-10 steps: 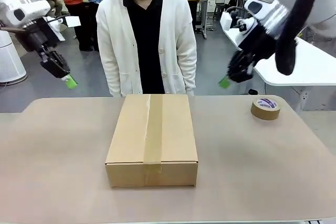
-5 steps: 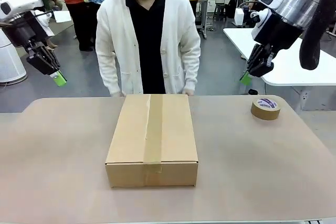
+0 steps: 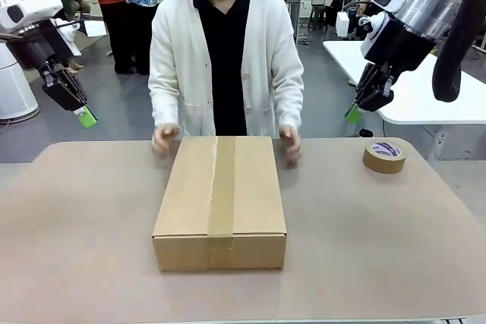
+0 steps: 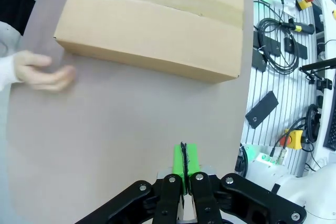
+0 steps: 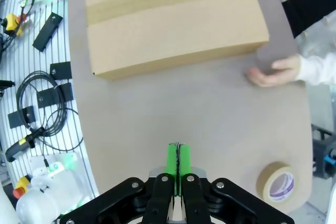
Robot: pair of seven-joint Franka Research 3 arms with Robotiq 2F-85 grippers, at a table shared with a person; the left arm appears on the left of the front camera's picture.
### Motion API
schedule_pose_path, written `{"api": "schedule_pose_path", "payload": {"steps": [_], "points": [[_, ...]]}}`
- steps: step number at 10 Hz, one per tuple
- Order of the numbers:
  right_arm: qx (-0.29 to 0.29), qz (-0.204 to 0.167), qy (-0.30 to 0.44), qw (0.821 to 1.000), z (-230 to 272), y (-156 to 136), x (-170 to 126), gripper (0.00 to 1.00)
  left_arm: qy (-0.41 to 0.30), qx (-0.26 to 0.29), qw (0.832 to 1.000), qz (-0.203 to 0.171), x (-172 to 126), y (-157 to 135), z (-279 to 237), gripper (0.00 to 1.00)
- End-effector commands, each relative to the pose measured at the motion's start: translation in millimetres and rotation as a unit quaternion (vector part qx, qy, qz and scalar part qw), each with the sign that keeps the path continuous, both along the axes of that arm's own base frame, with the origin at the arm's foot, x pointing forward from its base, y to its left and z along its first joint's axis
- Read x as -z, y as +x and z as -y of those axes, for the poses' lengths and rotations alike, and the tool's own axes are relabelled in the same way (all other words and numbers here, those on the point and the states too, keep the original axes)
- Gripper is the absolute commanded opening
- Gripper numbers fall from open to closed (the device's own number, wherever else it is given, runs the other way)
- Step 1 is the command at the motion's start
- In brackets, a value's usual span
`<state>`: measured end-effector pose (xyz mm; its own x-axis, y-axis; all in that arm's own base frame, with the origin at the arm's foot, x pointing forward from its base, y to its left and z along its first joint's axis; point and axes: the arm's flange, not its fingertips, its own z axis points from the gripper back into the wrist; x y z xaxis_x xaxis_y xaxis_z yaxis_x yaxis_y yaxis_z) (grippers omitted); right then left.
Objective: Wrap the clocks to prevent damage.
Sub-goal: After the human seals the box with tape, release both hands from the side flaps of the Package Box.
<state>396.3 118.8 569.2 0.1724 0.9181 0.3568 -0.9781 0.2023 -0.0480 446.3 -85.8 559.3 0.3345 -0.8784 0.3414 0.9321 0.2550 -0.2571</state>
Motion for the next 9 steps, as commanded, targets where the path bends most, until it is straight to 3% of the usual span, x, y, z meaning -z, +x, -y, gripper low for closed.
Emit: {"api": "schedule_pose_path", "payload": {"steps": [1, 4, 5, 6, 7, 8, 9], "points": [[0.013, 0.003, -0.01, 1.0, -1, -1, 0, 0.04, 0.01, -0.005, 1.0, -0.003, -3, 1, 2, 0.05], [0.013, 0.003, -0.01, 1.0, -1, -1, 0, 0.04, 0.01, -0.005, 1.0, -0.003, -3, 1, 2, 0.05], [0.0, 0.0, 0.001, 1.0, 1, 0, 0, 0.4, 0.0, 0.001, 1.0, 0.001, -1, 0, 1, 0.14], [-0.024, 0.013, -0.014, 1.0, -6, -15, -5, 0.64, -0.024, 0.009, 1.0, 0.018, -24, 4, 0, 0.62], [-0.036, 0.026, -0.012, 0.999, -8, -30, -8, 1.0, -0.052, -0.01, 0.998, 0.027, -31, -5, 1, 0.71], [-0.042, 0.03, -0.022, 0.998, -8, -38, -5, 1.0, -0.048, -0.018, 0.998, 0.026, -27, -11, 1, 1.0], [-0.038, 0.026, -0.023, 0.999, -7, -40, -1, 1.0, -0.053, -0.022, 0.998, 0.019, -26, -11, -3, 1.0]]}}
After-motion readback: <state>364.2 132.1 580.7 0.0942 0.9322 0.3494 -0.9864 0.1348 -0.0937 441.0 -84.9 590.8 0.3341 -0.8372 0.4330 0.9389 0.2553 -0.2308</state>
